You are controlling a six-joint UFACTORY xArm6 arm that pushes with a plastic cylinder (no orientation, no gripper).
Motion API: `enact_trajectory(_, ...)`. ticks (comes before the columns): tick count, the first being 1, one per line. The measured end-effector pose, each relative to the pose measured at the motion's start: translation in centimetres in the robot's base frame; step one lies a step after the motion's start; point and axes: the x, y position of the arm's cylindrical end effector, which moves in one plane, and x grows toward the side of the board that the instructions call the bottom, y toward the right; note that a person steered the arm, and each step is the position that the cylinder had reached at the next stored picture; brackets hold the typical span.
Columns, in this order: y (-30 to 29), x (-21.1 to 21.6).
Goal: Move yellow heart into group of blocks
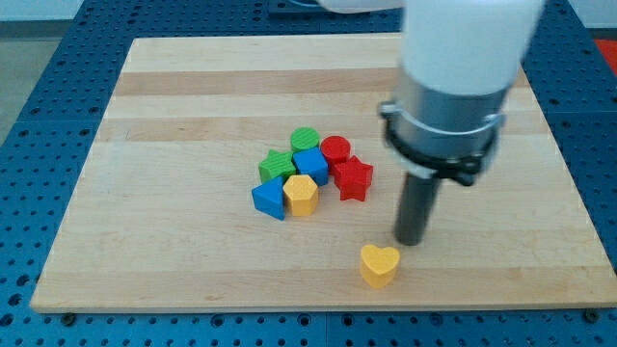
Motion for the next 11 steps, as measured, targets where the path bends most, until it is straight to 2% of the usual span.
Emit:
enact_trajectory(1, 3.1, 3.9)
enact_trajectory(2, 2.7, 6.6)
enact_trajectory(3, 1.5, 6.5)
enact_trajectory(5, -7.3, 6.5)
enact_trajectory(6, -6.9, 4.3)
enact_trajectory(7, -3.7, 3.1)
enact_trajectory(9, -2.5, 2.8)
enact_trajectory(10, -4.1, 2.2)
enact_trajectory(11, -5.1, -0.3)
